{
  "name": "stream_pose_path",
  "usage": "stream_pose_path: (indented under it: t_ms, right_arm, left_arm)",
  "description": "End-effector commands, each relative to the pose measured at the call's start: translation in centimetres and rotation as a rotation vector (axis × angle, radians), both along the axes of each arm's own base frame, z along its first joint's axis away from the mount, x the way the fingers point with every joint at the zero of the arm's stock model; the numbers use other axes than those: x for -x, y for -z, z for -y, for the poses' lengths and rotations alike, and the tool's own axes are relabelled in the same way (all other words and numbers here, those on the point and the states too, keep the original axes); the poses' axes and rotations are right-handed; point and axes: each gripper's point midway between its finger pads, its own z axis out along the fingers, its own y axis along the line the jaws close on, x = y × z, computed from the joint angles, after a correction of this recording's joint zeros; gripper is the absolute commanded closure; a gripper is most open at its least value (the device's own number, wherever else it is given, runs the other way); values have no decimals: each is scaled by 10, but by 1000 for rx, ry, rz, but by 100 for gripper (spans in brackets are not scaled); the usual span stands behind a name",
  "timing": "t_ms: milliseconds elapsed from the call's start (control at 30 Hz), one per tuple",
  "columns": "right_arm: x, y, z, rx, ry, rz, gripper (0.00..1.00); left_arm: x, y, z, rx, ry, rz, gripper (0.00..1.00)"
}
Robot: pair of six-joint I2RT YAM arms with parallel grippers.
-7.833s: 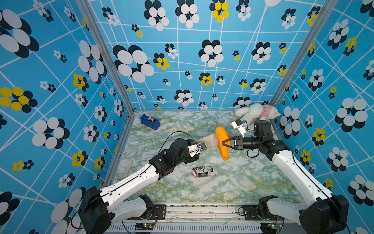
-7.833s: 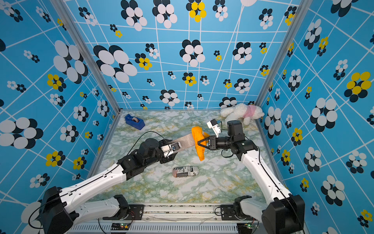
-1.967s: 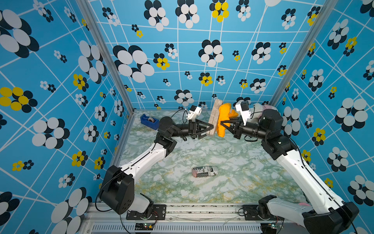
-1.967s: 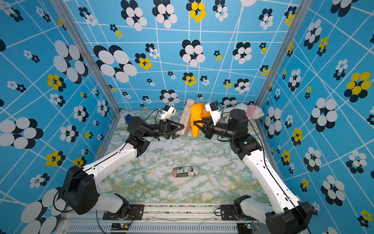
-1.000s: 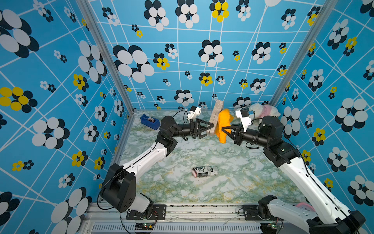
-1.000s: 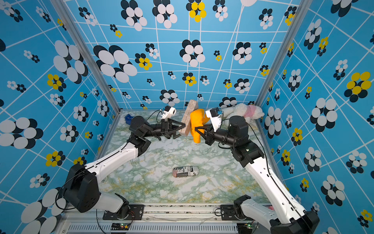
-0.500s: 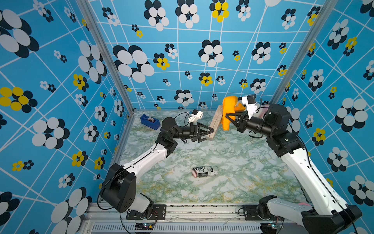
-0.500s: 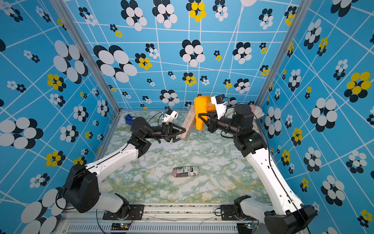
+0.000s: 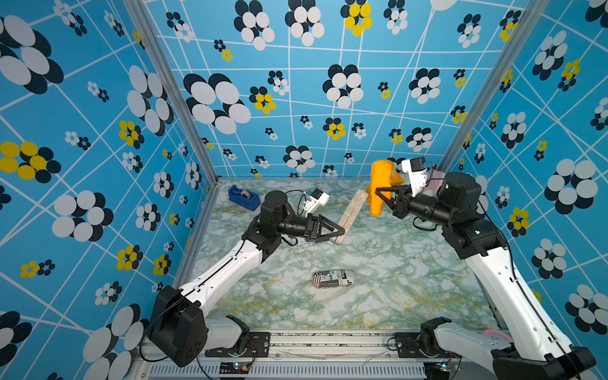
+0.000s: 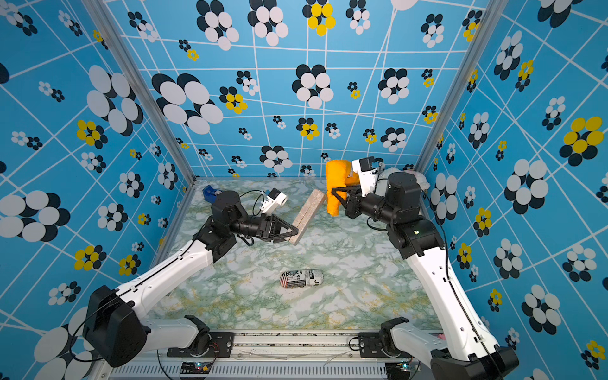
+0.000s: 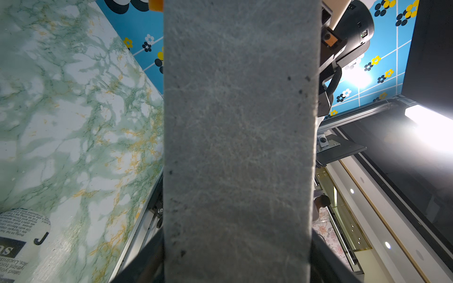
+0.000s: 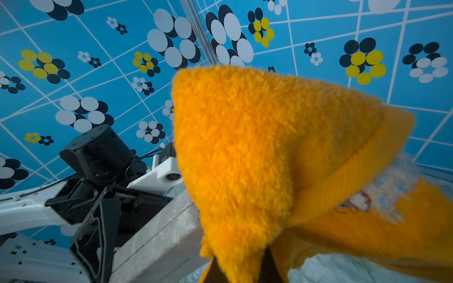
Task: Wipe the eyeglass case
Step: Wipe the dirt from the eyeglass case, then place the eyeglass case at the center of the board.
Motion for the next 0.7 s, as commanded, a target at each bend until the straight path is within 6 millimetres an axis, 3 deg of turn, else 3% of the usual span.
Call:
stream_pose_path:
  t_ms: [0,100,167,233,333,467,567,667]
  right_arm:
    - [11,8,5,24,2,-27,100]
    - [9,10,4,7,3,-43,100]
    - [4,14,3,1,13,-60,100]
    - [-5,24,4,-6,39,-90,100]
    - [-12,42,2,-36,56,-136,100]
    - [-17,72,9,-25,117,-190,100]
    - [-21,93,16,-10,171,-237,100]
    - [-22,107,16,-36,179,-269,100]
  left_arm:
    - [2,-9,1,8,26,96,100]
    - [0,-4,1,-23,17,109,100]
    - [-14,9,2,-105,-61,117,100]
    - [-39,35,-3,-273,-206,96,100]
    - [-72,65,-15,-393,-396,27,100]
    - [-98,98,-16,-459,-500,-80,100]
    - [-120,133,-28,-592,-645,-163,100]
    - [-138,156,-41,-669,-826,-236,100]
